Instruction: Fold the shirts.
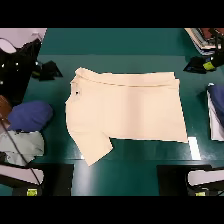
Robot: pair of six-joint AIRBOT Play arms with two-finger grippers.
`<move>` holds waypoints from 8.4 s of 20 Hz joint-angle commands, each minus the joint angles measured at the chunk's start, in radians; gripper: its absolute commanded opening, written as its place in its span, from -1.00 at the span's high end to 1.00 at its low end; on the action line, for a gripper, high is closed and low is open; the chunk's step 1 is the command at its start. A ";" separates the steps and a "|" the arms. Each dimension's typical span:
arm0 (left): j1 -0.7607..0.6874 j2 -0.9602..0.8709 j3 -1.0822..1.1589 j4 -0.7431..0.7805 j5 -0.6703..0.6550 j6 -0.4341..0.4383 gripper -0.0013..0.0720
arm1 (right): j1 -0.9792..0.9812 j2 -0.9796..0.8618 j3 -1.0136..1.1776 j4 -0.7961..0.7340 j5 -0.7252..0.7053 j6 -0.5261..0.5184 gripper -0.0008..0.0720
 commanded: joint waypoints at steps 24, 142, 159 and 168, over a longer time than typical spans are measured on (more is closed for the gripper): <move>0.013 0.617 -1.140 -0.274 0.317 0.116 0.37 | -0.098 0.699 -0.894 -0.009 -0.028 -0.016 0.13; -0.148 0.925 -1.331 -0.138 0.247 -0.158 -0.38 | -0.206 0.450 -0.678 0.080 -0.038 -0.071 -0.22; -0.257 0.903 -1.248 -0.212 0.268 -0.120 0.90 | -0.464 0.472 -1.089 -0.079 0.082 -0.079 -0.41; -0.257 0.902 -1.248 -0.215 0.275 -0.120 0.90 | -0.329 0.468 -1.172 -0.082 0.010 -0.067 -0.12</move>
